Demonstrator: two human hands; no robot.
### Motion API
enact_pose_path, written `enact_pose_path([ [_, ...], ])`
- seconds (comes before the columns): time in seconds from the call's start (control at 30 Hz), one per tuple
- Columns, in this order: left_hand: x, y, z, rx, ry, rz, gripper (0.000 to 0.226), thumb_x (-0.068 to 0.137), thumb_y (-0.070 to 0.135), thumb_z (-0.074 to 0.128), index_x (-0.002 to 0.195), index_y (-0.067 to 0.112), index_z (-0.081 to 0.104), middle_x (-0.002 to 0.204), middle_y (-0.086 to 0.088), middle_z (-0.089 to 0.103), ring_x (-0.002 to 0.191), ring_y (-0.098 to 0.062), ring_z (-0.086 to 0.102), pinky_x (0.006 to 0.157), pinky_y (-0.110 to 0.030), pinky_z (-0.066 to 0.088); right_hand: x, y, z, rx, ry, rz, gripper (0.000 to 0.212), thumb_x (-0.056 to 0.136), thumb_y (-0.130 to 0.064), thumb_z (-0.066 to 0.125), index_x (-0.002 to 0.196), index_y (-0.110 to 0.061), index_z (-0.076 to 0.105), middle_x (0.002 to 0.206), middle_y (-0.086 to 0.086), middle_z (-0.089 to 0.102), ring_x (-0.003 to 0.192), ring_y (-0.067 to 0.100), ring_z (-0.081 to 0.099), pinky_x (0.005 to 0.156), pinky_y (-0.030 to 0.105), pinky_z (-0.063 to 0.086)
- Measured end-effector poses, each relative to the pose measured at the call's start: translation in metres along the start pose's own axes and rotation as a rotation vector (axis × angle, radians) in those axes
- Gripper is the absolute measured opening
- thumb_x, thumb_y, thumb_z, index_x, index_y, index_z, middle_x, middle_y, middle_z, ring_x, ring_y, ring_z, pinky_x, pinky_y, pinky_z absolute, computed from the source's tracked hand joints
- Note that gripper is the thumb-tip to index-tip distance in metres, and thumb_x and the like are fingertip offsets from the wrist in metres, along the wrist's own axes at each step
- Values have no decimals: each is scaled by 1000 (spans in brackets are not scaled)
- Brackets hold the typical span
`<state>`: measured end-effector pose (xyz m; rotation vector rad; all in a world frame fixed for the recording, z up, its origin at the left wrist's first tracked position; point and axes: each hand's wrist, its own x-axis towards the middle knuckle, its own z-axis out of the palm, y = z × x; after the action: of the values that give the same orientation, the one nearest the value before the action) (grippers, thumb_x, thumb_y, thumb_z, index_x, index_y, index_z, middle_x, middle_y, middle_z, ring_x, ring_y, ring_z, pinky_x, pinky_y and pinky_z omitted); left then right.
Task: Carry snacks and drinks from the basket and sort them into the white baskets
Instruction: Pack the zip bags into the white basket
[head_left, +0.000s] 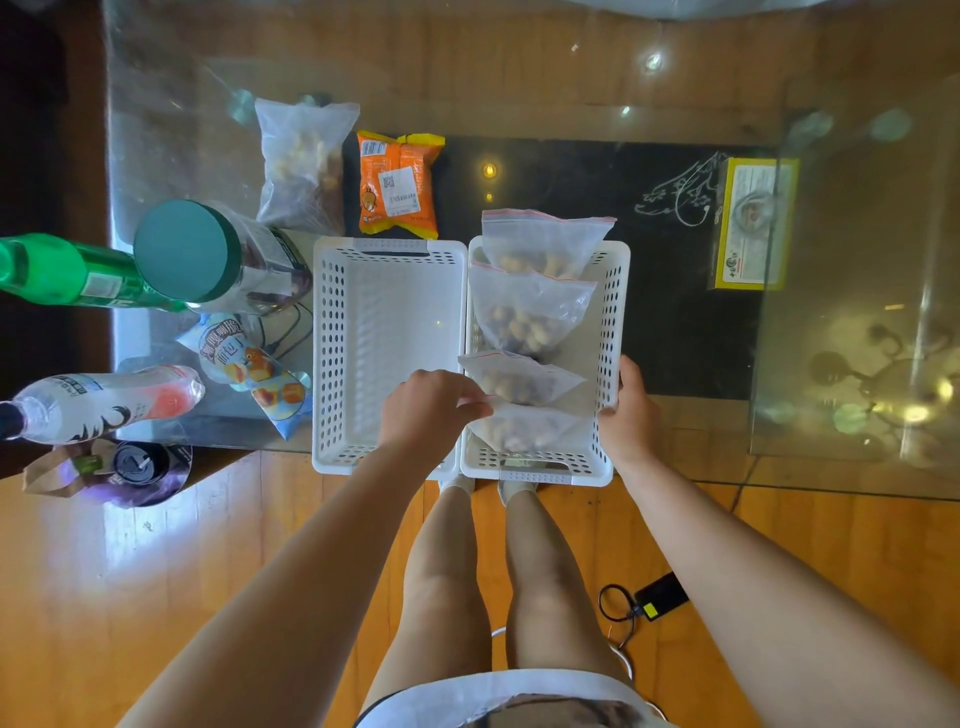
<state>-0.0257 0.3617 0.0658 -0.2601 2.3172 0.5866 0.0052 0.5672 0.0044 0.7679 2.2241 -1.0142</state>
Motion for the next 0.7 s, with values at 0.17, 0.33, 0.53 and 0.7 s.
enact_pose_path([
  [0.17,0,1,-1,0,14,12,19,82,37,67,97,28,74,96,2,74,90,-22,65,68,-26,46,1,1,2,3,2,-7,57,91,-2,48,141,-21,30,134,13,51,113,35,56,84,48,55],
  [0.33,1,3,-5,-4,-2,-6,20,82,37,67,98,27,74,97,1,74,91,-22,65,69,-27,45,0,-3,-1,68,-48,17,58,90,-3,52,142,-18,28,137,12,50,117,34,55,86,45,54],
  [0.53,-5,1,-22,-46,21,1,18,85,34,64,96,25,75,99,0,74,95,-21,66,75,-30,51,-48,-34,-17,169,270,-258,35,85,-3,57,117,-13,52,107,2,60,95,13,57,73,22,51],
  [0.7,-3,-10,-48,-107,140,11,14,87,30,62,93,25,74,96,4,75,90,-16,67,70,-26,48,-89,-52,-2,113,-58,-449,11,88,-17,55,89,-24,63,83,-19,64,77,5,62,65,19,50],
])
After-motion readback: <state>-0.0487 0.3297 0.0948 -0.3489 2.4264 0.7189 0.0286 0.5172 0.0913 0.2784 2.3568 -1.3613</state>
